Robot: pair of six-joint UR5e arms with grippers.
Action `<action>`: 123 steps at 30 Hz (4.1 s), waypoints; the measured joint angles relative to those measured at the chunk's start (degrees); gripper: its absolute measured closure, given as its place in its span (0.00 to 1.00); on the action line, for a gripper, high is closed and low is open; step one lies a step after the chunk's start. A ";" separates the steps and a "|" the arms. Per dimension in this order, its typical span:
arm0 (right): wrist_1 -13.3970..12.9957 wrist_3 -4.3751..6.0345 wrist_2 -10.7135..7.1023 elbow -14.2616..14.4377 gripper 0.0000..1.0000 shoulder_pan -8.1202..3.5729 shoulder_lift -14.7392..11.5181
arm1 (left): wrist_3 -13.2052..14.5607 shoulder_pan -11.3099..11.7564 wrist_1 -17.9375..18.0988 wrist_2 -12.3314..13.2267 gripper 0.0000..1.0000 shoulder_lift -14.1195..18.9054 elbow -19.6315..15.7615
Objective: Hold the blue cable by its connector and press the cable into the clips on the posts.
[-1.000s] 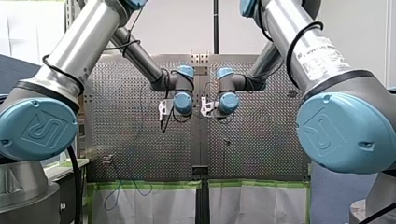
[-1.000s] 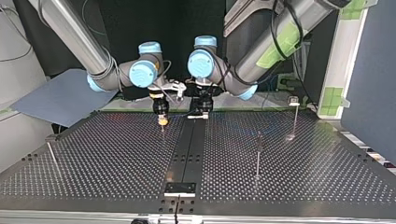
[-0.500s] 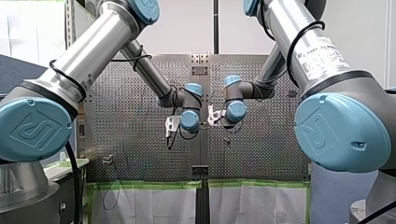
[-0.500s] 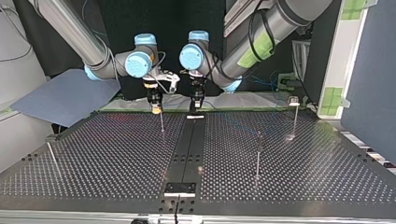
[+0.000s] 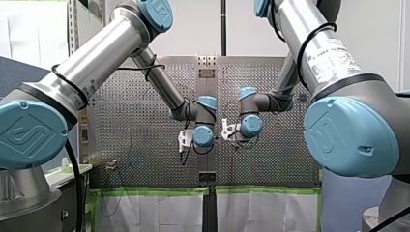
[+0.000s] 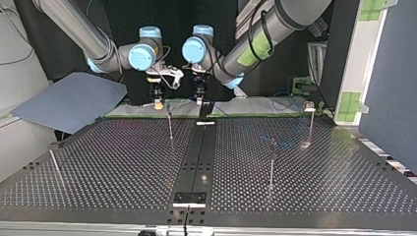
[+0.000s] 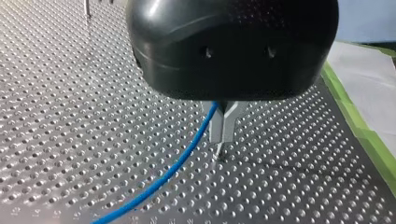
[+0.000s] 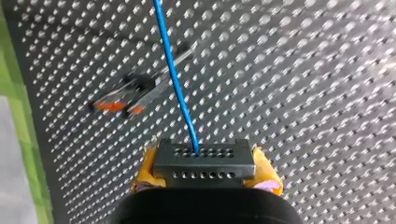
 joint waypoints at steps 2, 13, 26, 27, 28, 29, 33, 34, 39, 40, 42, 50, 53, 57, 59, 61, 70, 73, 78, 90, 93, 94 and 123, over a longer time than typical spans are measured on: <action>-0.99 -0.14 -0.01 1.00 1.00 -0.30 0.01 | -0.15 -0.23 0.21 0.06 0.99 -0.05 0.00; -7.01 0.83 -1.20 6.90 1.00 -1.39 0.17 | -1.12 -1.47 1.75 1.79 0.99 -0.10 0.00; -12.26 1.44 -1.76 7.85 1.00 -2.08 0.31 | -1.08 -1.90 4.77 1.56 0.99 -5.48 0.03; -12.38 1.36 -1.86 7.86 1.00 -2.29 0.34 | -1.07 -1.91 5.10 1.44 0.99 -5.74 0.02; -12.43 1.33 -1.96 7.86 1.00 -2.46 0.36 | -1.05 -1.93 5.48 1.23 0.99 -5.98 0.02; -12.47 1.33 -2.07 7.89 1.00 -2.63 0.40 | -1.04 -1.93 5.78 1.03 0.99 -6.10 0.02; -12.76 1.49 -2.98 7.99 1.00 -3.54 1.19 | -1.10 -1.94 6.79 0.36 0.99 -6.30 0.04; -12.92 1.52 -3.34 7.99 1.00 -3.75 1.55 | -1.13 -1.94 7.03 0.26 0.99 -6.32 0.05; -14.41 1.53 -5.80 8.01 1.00 -4.94 4.04 | -1.21 -2.04 8.18 0.15 0.99 -6.33 0.04; -14.73 1.64 -6.32 8.00 1.00 -5.16 4.57 | -1.24 -2.08 8.43 0.14 0.99 -6.33 0.04; -15.59 2.12 -7.58 8.00 1.00 -5.70 5.54 | -1.26 -2.14 8.71 0.13 0.99 -6.34 0.06; -19.33 4.61 -11.73 7.99 1.00 -7.97 6.39 | -1.24 -2.57 7.94 -0.07 0.99 -8.27 1.01; -20.40 4.84 -13.21 8.00 1.00 -9.24 6.65 | -1.26 -2.71 7.80 -0.42 0.99 -8.72 1.99; -20.76 4.21 -15.61 8.00 1.00 -11.58 7.39 | -1.22 -2.98 7.75 -1.59 0.99 -8.86 3.23; -20.81 4.00 -16.63 8.00 1.00 -12.60 7.52 | -1.11 -3.16 7.73 -2.50 0.99 -8.87 3.71; -20.88 3.86 -17.76 7.98 1.00 -13.72 7.60 | -1.01 -3.61 7.59 -3.43 0.99 -8.88 4.38; -21.24 3.02 -22.38 7.08 1.00 -14.74 7.81 | -1.16 -5.43 4.64 -6.23 0.99 -11.78 8.82; -20.90 2.72 -23.98 6.65 1.00 -14.61 7.87 | -1.64 -5.72 3.58 -6.24 0.99 -13.11 10.29; -20.00 2.37 -26.02 6.20 1.00 -14.32 7.90 | -2.13 -5.70 2.91 -6.17 0.99 -14.05 12.69; -18.56 3.10 -25.82 5.84 1.00 -14.82 7.90 | -3.18 -4.95 2.16 -5.43 0.99 -15.73 17.24; -18.04 3.45 -25.78 5.56 1.00 -15.04 7.88 | -3.27 -4.75 2.08 -5.30 0.99 -15.73 17.29; -17.79 3.53 -25.78 5.40 1.00 -15.10 7.88 | -3.28 -4.70 2.07 -5.25 0.99 -15.73 17.29; -10.51 4.59 -26.34 0.54 1.00 -16.59 7.89 | -3.84 -3.98 -1.46 2.23 0.99 -15.75 18.96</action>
